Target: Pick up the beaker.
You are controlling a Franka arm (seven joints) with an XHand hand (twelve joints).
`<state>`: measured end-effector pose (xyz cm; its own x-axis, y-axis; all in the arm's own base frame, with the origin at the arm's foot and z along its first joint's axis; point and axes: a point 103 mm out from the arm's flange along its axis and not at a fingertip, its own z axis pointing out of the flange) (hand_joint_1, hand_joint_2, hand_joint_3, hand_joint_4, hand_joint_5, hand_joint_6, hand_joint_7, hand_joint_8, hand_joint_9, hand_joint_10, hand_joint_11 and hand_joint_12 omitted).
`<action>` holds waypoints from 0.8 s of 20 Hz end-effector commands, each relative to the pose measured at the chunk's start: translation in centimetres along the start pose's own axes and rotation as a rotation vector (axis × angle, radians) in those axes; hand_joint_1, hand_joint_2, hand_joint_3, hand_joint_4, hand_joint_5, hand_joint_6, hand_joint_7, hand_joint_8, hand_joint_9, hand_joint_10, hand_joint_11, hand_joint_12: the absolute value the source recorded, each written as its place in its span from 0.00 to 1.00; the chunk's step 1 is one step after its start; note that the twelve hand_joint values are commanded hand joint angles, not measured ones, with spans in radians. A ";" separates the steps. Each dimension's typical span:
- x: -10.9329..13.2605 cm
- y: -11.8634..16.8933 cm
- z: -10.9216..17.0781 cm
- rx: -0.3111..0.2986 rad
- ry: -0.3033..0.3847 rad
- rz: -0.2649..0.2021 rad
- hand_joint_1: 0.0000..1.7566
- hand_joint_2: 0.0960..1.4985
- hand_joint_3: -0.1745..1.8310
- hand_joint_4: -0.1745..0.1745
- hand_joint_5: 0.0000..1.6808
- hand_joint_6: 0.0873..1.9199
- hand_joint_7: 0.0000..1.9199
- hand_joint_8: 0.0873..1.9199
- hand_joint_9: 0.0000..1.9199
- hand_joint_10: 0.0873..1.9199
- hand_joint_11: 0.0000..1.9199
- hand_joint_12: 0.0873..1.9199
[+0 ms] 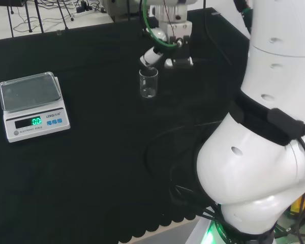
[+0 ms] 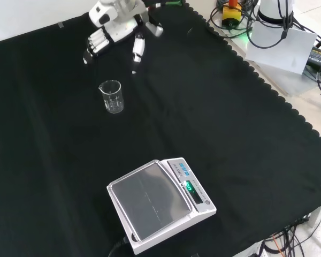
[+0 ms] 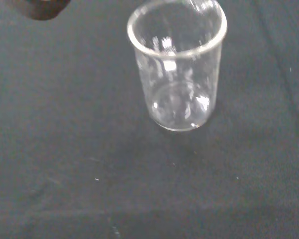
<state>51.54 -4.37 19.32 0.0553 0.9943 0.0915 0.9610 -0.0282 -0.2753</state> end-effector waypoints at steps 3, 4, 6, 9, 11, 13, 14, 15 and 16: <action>-2.5 3.4 2.6 0.009 0.042 0.012 0.39 0.53 0.07 0.70 0.00 0.00 0.00 0.17 0.01 0.43 0.00 0.60; -2.4 3.6 2.9 0.015 0.041 0.011 0.39 0.53 0.07 0.70 0.00 0.00 0.00 0.17 0.01 0.43 0.00 0.60; -2.4 4.1 3.5 0.028 0.038 0.013 0.39 0.53 0.07 0.70 0.00 0.00 0.00 0.18 0.00 0.43 0.00 0.60; -2.3 4.9 4.6 0.056 0.039 0.014 0.39 0.53 0.07 0.70 0.00 0.00 0.00 0.18 0.00 0.43 0.00 0.60; -2.2 5.3 5.3 0.070 0.041 0.012 0.39 0.53 0.07 0.70 0.00 0.00 0.00 0.18 0.00 0.43 0.00 0.60; -2.1 5.6 5.8 0.077 0.040 0.010 0.39 0.53 0.07 0.71 0.00 0.00 0.00 0.18 0.00 0.43 0.00 0.60; -2.1 5.6 5.9 0.079 0.037 0.009 0.39 0.53 0.07 0.71 0.00 0.00 0.00 0.18 0.00 0.43 0.00 0.60; -2.0 5.8 6.1 0.082 0.035 0.009 0.39 0.53 0.07 0.71 0.00 0.00 0.00 0.18 0.00 0.43 0.00 0.60; -2.0 5.9 6.2 0.085 0.035 0.010 0.39 0.53 0.07 0.71 0.00 0.00 0.00 0.18 0.00 0.43 0.00 0.60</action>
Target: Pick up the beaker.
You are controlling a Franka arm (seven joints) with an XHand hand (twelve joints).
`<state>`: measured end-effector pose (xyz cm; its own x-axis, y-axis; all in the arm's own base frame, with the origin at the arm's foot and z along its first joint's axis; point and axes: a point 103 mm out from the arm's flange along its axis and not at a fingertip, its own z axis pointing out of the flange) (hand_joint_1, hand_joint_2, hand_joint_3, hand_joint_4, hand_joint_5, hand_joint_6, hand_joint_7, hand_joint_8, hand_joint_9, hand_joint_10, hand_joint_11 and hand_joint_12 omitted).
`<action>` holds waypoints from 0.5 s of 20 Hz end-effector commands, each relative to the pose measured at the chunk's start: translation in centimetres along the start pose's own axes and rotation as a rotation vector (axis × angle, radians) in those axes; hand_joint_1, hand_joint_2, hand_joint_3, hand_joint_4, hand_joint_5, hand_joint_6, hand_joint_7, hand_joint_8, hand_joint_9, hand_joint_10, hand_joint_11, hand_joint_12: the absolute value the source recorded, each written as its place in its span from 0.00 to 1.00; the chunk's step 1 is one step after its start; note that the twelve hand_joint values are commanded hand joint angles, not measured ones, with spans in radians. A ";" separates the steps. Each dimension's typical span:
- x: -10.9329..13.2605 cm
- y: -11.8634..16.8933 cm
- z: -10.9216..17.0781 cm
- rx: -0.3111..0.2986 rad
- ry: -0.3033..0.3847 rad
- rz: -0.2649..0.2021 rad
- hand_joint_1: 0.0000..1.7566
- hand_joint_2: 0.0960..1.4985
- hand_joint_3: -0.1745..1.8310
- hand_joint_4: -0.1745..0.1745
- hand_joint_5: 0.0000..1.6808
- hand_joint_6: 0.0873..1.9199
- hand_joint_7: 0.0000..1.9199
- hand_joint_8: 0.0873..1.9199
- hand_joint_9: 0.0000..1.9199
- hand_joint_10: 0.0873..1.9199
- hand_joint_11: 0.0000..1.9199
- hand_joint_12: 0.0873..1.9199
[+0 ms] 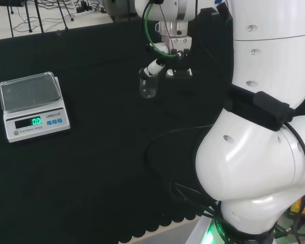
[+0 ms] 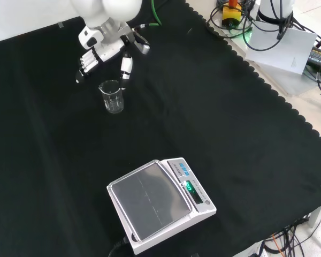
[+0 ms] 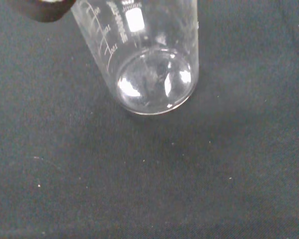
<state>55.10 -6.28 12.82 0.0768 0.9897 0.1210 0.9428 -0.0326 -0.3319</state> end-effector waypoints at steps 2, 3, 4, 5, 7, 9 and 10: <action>-0.4 0.5 1.2 0.040 0.007 0.002 0.39 0.53 0.07 0.71 0.00 0.00 0.00 0.18 0.00 0.43 0.00 0.60; -0.5 0.6 1.3 0.046 0.006 0.004 0.39 0.53 0.07 0.71 0.00 0.00 0.00 0.18 0.00 0.43 0.00 0.60; -0.7 0.4 1.4 0.049 0.011 0.005 0.39 0.53 0.07 0.71 0.00 0.00 0.00 0.18 0.00 0.43 0.00 0.60; -0.7 0.5 1.5 0.052 0.009 0.005 0.39 0.53 0.07 0.71 0.00 0.00 0.00 0.18 0.00 0.43 0.00 0.60; -0.3 0.8 1.8 0.060 0.001 0.011 0.39 0.53 0.07 0.71 0.00 0.00 0.00 0.18 0.00 0.43 0.00 0.60; 0.4 1.3 2.3 0.065 -0.010 0.014 0.39 0.53 0.07 0.71 0.00 0.00 0.00 0.18 0.00 0.43 0.00 0.60; 0.7 1.5 2.6 0.066 -0.012 0.012 0.39 0.53 0.07 0.71 0.00 0.00 0.00 0.18 0.00 0.43 0.00 0.60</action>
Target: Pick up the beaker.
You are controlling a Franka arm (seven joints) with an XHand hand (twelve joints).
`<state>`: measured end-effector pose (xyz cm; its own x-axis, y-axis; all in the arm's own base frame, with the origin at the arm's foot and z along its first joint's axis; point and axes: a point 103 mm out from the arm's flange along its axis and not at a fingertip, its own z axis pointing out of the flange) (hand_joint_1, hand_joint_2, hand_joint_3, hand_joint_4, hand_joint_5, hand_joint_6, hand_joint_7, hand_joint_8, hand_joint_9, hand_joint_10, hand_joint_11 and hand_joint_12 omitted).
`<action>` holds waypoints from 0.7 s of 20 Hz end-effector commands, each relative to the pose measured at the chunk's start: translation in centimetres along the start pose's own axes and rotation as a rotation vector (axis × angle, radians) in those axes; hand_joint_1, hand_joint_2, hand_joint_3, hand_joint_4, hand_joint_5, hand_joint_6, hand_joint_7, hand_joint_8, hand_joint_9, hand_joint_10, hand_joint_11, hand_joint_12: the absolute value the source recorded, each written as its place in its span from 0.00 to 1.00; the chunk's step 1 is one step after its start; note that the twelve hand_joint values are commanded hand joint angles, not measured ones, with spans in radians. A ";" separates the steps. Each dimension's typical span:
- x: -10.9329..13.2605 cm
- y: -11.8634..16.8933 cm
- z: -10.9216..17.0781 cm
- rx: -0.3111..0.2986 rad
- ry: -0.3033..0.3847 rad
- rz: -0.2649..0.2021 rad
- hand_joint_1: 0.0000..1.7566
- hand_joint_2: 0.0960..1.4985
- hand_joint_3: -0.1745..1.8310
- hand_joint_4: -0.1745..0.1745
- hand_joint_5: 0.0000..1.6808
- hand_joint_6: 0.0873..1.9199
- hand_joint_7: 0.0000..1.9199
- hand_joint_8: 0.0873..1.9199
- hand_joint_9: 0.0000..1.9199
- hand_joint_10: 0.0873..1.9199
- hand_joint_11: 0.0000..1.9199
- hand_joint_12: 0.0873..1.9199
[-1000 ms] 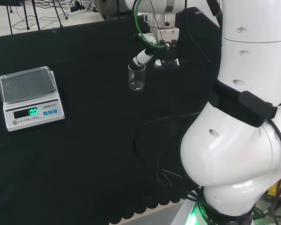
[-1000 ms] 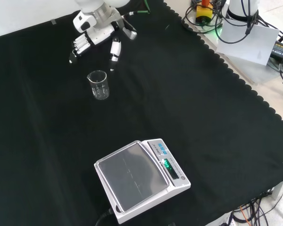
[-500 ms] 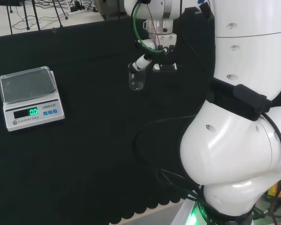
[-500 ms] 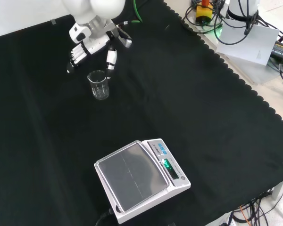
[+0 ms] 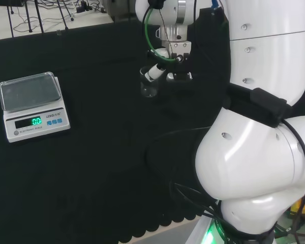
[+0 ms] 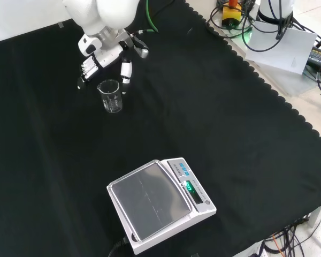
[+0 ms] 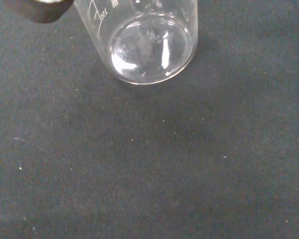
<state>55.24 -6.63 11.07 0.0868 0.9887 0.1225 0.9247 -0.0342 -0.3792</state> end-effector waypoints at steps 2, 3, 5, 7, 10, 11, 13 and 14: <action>1.8 1.0 1.4 0.016 -0.014 -0.003 0.39 0.53 0.07 0.71 0.00 0.00 0.00 0.18 0.00 0.43 0.00 0.60; 1.8 1.0 1.5 0.016 -0.012 -0.008 0.39 0.53 0.07 0.71 0.00 0.00 0.00 0.18 0.00 0.43 0.00 0.60; 2.0 1.0 1.6 0.020 -0.012 -0.013 0.39 0.53 0.07 0.71 0.00 0.00 0.00 0.18 0.00 0.43 0.00 0.60; 1.9 1.0 1.7 0.025 -0.016 -0.016 0.39 0.53 0.07 0.71 0.00 0.00 0.00 0.19 0.00 0.43 0.00 0.60; 2.0 0.9 1.7 0.009 -0.025 -0.016 0.42 0.55 0.08 0.71 0.00 0.00 0.00 0.22 0.03 0.44 0.00 0.63; 2.0 0.9 1.6 -0.005 -0.023 -0.016 0.44 0.56 0.08 0.70 0.02 0.00 0.02 0.25 0.06 0.44 0.00 0.68; 2.1 0.8 1.5 -0.023 -0.024 -0.014 0.48 0.59 0.10 0.66 0.09 0.00 0.08 0.33 0.16 0.43 0.04 0.76; 2.2 0.8 1.5 -0.029 -0.024 -0.014 0.50 0.60 0.11 0.63 0.13 0.00 0.12 0.37 0.21 0.43 0.10 0.76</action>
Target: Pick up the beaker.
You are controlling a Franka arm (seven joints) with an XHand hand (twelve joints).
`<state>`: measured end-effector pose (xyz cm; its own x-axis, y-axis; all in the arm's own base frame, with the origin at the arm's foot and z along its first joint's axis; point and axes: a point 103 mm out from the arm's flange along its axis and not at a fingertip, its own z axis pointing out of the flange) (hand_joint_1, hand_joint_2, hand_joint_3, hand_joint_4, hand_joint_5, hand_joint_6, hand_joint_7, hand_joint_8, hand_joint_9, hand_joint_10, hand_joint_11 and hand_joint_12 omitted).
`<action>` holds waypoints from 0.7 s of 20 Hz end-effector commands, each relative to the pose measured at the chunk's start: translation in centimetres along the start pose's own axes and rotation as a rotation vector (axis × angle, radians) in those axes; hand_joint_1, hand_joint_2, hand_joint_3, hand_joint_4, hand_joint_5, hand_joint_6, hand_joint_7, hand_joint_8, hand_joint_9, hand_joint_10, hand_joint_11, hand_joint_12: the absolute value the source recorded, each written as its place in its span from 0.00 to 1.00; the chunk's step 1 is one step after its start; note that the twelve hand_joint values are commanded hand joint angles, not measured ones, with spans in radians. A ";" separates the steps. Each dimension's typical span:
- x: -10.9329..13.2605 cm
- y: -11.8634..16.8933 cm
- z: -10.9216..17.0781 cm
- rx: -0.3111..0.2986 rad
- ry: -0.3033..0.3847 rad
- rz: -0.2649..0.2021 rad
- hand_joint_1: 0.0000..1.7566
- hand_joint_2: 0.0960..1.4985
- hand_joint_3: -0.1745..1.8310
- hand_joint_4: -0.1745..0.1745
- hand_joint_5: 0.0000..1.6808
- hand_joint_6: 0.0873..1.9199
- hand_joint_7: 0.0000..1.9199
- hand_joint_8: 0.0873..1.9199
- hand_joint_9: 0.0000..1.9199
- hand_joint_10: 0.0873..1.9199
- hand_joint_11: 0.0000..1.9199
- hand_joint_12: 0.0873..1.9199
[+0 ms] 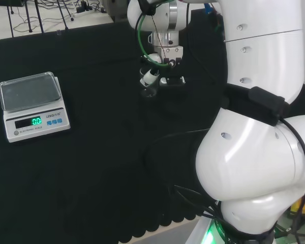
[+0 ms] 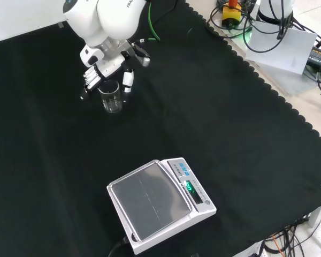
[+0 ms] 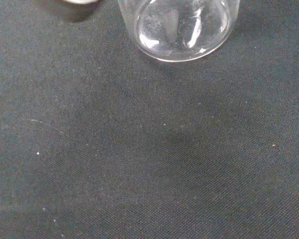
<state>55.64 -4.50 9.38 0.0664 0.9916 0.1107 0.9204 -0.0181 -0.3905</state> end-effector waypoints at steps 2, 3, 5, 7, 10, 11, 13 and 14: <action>0.5 0.0 -0.3 -0.049 -0.006 -0.002 0.53 0.60 0.15 0.59 0.19 0.08 0.18 0.41 0.29 0.42 0.20 0.72; 0.6 0.0 -0.3 -0.052 -0.007 -0.003 0.54 0.57 0.21 0.58 0.19 0.23 0.20 0.43 0.32 0.43 0.24 0.71; 0.8 0.1 -0.3 -0.056 -0.004 -0.005 0.56 0.49 0.35 0.55 0.17 0.50 0.24 0.47 0.36 0.44 0.30 0.68; 0.9 0.2 -0.3 -0.058 -0.005 -0.007 0.57 0.46 0.43 0.52 0.18 0.63 0.26 0.51 0.39 0.46 0.34 0.67; 1.2 0.4 -0.4 -0.056 0.003 -0.007 0.59 0.45 0.46 0.49 0.21 0.70 0.28 0.54 0.41 0.47 0.37 0.65; 1.1 0.4 -0.2 -0.064 0.006 -0.009 0.60 0.46 0.47 0.48 0.22 0.71 0.28 0.57 0.41 0.48 0.38 0.65; 1.0 0.4 -0.1 -0.066 0.002 -0.009 0.61 0.46 0.48 0.46 0.24 0.73 0.28 0.61 0.41 0.52 0.39 0.64; 1.0 0.4 -0.1 -0.064 -0.001 -0.005 0.62 0.46 0.48 0.45 0.24 0.74 0.28 0.62 0.41 0.53 0.40 0.64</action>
<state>56.37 -3.57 9.76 0.0590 0.9917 0.1144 0.9438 -0.0181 -0.3299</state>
